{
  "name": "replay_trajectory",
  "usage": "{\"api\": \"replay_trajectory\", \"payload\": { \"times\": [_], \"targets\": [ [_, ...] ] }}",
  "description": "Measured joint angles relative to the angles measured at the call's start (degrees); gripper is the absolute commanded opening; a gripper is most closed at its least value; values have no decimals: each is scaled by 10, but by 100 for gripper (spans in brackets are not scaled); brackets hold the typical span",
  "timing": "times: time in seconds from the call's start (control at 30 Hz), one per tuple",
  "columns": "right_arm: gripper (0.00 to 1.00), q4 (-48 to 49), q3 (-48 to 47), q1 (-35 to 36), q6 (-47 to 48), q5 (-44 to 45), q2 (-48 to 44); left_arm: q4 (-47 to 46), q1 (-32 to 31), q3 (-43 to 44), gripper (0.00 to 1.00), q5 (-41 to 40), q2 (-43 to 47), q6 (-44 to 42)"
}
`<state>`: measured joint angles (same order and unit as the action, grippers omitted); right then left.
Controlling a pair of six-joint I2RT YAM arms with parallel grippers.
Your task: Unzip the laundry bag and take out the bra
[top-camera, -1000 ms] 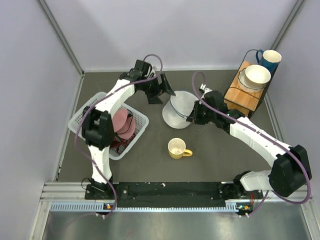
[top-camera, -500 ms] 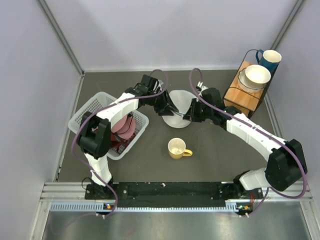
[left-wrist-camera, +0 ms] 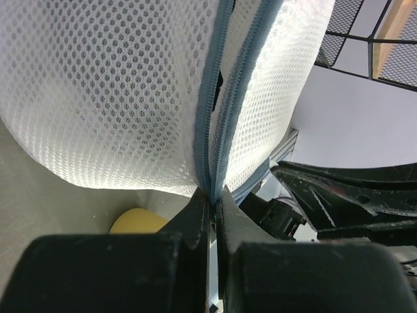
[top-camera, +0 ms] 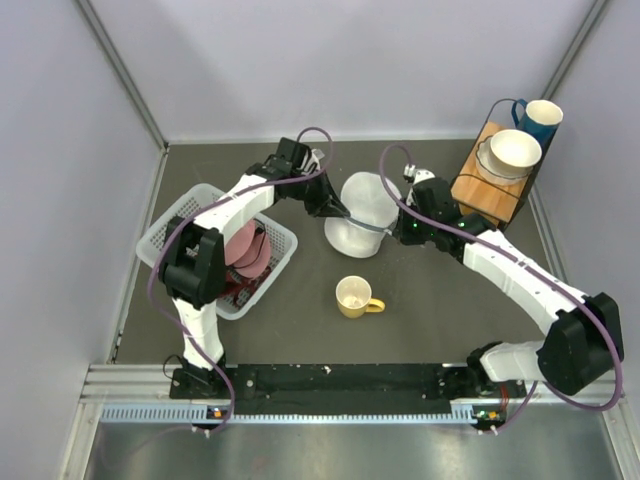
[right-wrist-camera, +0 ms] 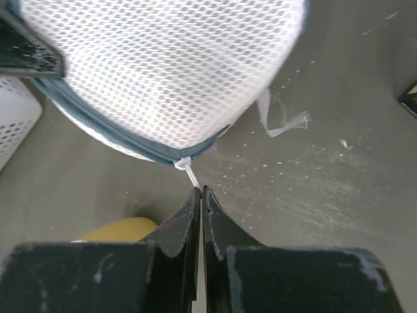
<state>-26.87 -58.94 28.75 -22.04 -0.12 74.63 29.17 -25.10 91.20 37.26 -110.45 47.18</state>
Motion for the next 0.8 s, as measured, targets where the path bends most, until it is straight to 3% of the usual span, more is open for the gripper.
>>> {"api": "replay_trajectory", "payload": {
  "times": [0.2, 0.23, 0.27, 0.33, 0.43, 0.47, 0.57, 0.8],
  "targets": [
    [0, -27, 0, -4, 30, 39, 0, 15, 14, 8, 0, 10, -4, -20],
    [23, -33, 0, -5, 31, 41, 1, 16, 16, 9, 0, 12, -5, -23],
    [40, -37, -1, -5, 33, 42, 1, 17, 19, 11, 0, 14, -6, -25],
    [60, -45, -5, -5, 35, 40, 2, 19, 22, 15, 0, 18, -7, -29],
    [63, -50, -24, -3, 43, 37, 1, 23, 22, 19, 29, 23, -8, -39],
    [63, -50, -34, 1, 45, 35, 1, 26, 21, 21, 47, 24, -8, -43],
    [63, -49, -74, 10, 45, 32, 1, 43, 19, 34, 73, 15, -7, -56],
    [63, -35, -124, 18, 26, 24, 2, 73, 18, 61, 76, -33, 8, -89]
  ]
}}
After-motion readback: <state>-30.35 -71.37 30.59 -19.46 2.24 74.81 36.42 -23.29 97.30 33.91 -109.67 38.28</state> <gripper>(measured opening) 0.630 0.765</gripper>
